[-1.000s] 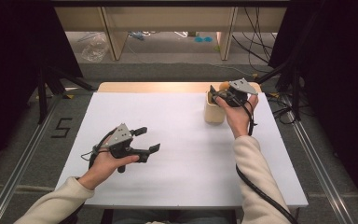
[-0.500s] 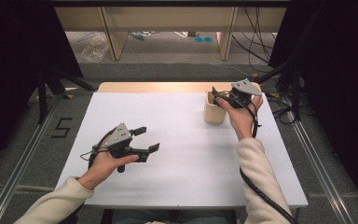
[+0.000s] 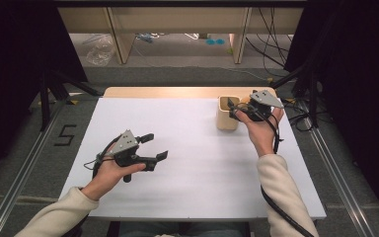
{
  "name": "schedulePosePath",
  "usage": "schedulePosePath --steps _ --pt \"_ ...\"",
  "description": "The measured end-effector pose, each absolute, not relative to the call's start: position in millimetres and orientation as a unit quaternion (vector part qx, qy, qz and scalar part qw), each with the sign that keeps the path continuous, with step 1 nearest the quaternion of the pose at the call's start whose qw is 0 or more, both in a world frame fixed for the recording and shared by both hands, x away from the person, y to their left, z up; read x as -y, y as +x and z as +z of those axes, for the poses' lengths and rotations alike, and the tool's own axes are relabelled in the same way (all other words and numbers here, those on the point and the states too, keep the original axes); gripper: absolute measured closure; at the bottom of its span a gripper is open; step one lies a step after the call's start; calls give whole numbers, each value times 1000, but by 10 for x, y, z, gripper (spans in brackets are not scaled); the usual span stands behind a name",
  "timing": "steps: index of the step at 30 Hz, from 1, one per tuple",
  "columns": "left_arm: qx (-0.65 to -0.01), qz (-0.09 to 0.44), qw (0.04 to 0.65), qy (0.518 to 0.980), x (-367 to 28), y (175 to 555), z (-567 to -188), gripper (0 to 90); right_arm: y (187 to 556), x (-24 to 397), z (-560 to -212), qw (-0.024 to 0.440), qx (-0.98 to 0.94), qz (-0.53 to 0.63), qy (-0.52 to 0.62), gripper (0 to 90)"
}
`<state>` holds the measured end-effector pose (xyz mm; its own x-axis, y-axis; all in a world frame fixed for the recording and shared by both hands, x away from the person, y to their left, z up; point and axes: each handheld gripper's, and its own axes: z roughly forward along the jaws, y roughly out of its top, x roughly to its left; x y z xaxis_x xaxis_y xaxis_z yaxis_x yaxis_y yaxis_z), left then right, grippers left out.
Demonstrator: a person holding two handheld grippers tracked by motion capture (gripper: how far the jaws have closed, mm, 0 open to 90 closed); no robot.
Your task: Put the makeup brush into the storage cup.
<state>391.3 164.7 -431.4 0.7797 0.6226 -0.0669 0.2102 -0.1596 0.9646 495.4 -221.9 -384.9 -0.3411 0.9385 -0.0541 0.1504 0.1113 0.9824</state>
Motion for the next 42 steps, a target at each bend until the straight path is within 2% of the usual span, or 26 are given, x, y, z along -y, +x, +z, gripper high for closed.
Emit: schedulePosePath --steps 15,42 --pt "-286 182 585 737 -1722 3908 -4304 177 4653 2288 -3917 355 -648 519 429 69" --pt "-297 191 587 729 -1857 3859 -4292 175 4170 2514 -3999 347 -655 524 421 76"
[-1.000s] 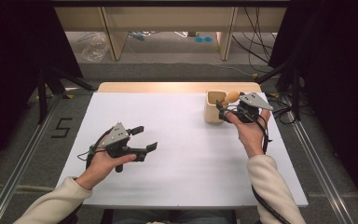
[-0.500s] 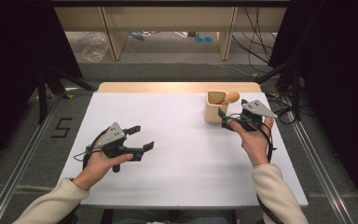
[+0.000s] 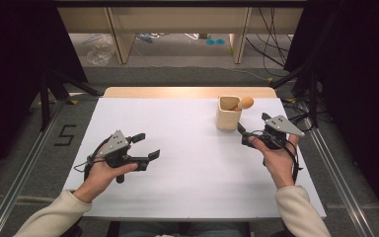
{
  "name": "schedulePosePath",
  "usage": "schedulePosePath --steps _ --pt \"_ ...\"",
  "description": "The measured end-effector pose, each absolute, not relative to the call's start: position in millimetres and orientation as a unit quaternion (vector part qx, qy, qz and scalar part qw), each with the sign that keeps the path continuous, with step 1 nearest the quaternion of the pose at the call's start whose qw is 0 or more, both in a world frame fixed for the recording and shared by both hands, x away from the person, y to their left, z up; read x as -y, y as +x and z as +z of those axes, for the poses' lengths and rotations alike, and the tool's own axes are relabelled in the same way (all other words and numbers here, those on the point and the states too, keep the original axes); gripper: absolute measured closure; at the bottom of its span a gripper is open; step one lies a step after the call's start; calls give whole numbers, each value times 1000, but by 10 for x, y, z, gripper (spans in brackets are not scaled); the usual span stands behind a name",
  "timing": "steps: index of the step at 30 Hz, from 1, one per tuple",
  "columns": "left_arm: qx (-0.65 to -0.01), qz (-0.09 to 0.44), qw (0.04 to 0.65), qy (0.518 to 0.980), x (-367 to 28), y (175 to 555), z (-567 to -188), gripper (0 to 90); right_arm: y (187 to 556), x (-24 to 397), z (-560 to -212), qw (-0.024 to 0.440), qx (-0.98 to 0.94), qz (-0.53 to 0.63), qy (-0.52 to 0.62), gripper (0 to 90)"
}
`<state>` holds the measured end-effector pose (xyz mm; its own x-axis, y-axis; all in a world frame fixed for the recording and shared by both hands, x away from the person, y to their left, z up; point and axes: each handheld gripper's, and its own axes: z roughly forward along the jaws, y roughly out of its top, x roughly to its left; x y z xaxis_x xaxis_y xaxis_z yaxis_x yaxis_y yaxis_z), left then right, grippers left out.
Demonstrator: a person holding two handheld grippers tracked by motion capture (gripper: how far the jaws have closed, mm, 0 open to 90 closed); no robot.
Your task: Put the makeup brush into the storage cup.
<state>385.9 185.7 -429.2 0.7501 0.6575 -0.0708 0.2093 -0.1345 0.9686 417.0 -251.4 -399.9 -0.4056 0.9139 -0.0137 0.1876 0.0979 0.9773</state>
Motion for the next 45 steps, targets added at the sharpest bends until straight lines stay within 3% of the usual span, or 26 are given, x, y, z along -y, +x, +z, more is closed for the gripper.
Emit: schedulePosePath --steps 33,45 --pt "-313 200 584 722 -2083 3720 -4319 173 3658 2730 -4191 339 -663 515 424 91" --pt "-313 203 581 724 -2097 3730 -4338 173 3642 2749 -4269 329 -664 519 425 103"
